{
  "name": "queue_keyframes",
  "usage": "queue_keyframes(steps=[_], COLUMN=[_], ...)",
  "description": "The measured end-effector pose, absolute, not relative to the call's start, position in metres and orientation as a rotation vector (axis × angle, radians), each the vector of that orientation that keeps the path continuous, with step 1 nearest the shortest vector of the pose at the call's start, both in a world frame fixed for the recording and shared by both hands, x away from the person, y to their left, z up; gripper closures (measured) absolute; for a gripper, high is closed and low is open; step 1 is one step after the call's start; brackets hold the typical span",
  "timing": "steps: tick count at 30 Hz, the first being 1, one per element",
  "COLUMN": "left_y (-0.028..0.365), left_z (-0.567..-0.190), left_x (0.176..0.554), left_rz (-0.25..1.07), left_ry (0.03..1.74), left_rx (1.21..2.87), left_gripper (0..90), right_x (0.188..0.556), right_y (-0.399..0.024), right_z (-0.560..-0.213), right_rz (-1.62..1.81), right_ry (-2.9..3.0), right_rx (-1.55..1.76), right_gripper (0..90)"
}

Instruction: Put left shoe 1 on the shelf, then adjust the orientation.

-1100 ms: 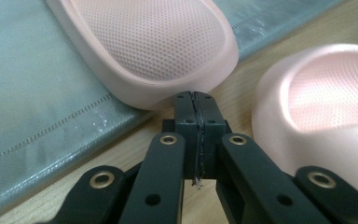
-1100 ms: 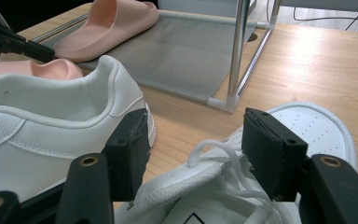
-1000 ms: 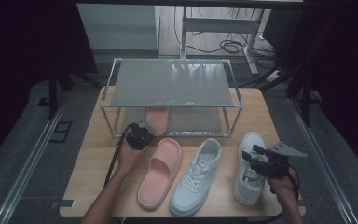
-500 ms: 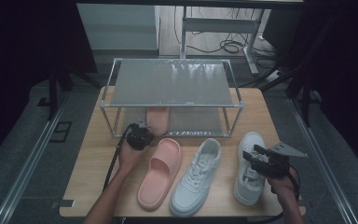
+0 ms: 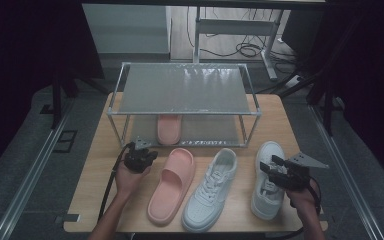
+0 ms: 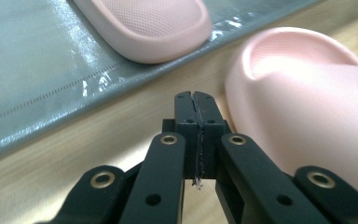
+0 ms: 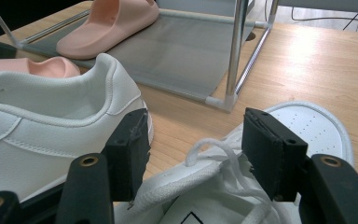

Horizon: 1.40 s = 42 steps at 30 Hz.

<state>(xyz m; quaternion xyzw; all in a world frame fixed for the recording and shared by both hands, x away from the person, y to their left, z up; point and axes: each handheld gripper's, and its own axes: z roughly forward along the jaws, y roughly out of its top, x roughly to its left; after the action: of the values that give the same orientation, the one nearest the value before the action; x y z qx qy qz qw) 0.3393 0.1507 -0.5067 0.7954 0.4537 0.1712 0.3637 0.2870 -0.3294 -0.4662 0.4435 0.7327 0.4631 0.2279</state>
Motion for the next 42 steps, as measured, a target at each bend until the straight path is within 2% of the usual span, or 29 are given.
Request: queue_keyframes(steps=[18,31,42], left_y=[0.158,0.147,0.127], left_z=[-0.493,-0.49,-0.496], left_x=[0.282,0.255,0.246], left_rz=[0.39,0.361,0.311], left_ry=[1.077,1.02,0.948], left_rx=[1.994,1.999,2.056], left_gripper=[89.7,89.7,89.7], right_x=[0.287,0.287,0.288], right_y=[-0.328,-0.328,-0.327], right_z=[-0.467,-0.468,-0.469], right_rz=[1.274,1.273,1.262], right_ry=[2.022,2.026,2.031], right_rx=[1.222,1.219,1.222], right_gripper=[42.1,42.1,42.0])
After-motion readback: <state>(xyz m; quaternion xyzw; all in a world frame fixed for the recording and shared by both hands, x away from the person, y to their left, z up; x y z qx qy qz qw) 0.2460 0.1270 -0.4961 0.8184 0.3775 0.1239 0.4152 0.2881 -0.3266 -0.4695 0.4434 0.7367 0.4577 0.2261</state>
